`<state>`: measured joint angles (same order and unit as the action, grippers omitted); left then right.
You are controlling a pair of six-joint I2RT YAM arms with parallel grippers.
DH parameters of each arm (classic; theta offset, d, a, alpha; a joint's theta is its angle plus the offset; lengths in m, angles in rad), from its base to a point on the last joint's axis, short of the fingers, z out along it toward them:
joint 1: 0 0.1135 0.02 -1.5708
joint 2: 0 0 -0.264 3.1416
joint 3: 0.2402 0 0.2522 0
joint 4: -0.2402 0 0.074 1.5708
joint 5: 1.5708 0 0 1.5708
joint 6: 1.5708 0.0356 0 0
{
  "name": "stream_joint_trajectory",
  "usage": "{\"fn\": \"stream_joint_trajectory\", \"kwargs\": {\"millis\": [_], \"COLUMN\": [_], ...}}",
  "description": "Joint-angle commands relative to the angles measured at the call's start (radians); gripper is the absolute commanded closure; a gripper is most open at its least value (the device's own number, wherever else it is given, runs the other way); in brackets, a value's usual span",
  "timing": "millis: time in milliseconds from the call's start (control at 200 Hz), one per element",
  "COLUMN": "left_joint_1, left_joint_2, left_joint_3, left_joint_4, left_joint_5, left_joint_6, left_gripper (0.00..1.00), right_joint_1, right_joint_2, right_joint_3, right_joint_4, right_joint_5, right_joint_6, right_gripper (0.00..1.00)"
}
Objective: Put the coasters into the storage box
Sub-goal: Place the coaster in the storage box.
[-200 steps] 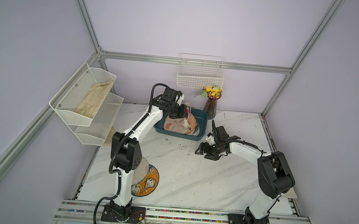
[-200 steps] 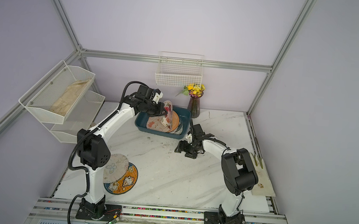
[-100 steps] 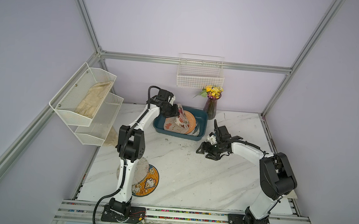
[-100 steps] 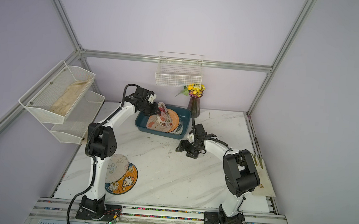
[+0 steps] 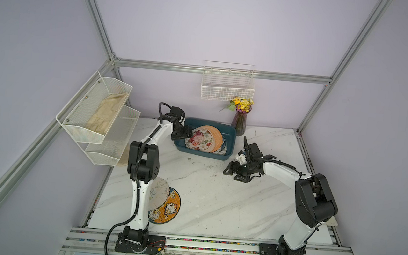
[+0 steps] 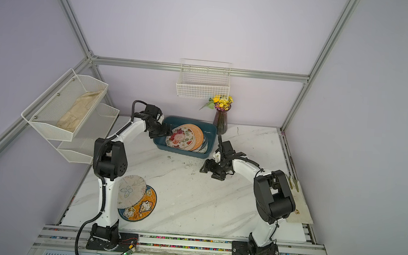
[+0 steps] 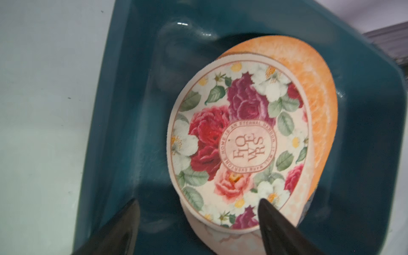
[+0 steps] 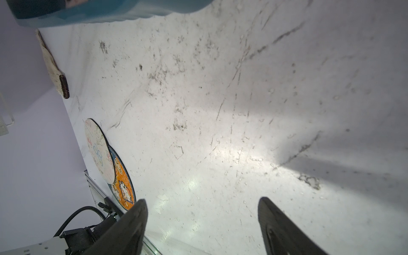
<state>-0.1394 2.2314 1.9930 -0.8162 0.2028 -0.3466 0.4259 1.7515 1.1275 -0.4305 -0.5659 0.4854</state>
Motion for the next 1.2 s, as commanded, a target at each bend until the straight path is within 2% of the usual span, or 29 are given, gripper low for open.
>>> {"fn": "stream_joint_trajectory", "kwargs": {"millis": [0,45,150,370,640,750,865,1085,1195], "left_joint_1": [0.005,0.005,0.005,0.006,0.023,0.05,0.112,0.212,0.292], "left_joint_2": [-0.135,-0.165,-0.258,-0.531,-0.808,-0.918,-0.984,-1.026,-1.042], "left_joint_3": [-0.066,-0.097,-0.222,-0.588,-0.96,-1.063,-1.155,-1.232,-1.279], "left_joint_4": [0.007,0.012,0.038,0.096,0.046,-0.005,-0.027,-0.06,-0.046], "left_joint_5": [-0.009,-0.007,0.002,0.009,-0.065,-0.123,-0.129,-0.178,-0.173], "left_joint_6": [0.024,0.022,0.006,-0.094,-0.248,-0.318,-0.365,-0.392,-0.412], "left_gripper": [0.07,0.0,0.0,0.0,0.0,0.0,0.0,0.0,0.0], "right_joint_1": [-0.004,-0.003,-0.003,-0.004,-0.004,-0.004,-0.004,-0.004,-0.003], "right_joint_2": [-0.02,-0.022,-0.024,-0.022,-0.015,-0.017,-0.017,-0.009,-0.002], "right_joint_3": [0.01,0.01,0.011,0.015,0.032,0.039,0.04,0.05,0.049], "right_joint_4": [-0.01,-0.01,-0.01,0.001,0.003,-0.002,-0.002,0.007,0.016], "right_joint_5": [-0.005,-0.006,-0.008,-0.017,-0.029,-0.037,-0.047,-0.078,-0.095], "right_joint_6": [0.004,0.001,-0.002,-0.004,-0.011,-0.016,-0.019,-0.025,-0.027], "right_gripper": [0.19,0.2,0.2,0.19,0.19,0.19,0.18,0.18,0.18]}}
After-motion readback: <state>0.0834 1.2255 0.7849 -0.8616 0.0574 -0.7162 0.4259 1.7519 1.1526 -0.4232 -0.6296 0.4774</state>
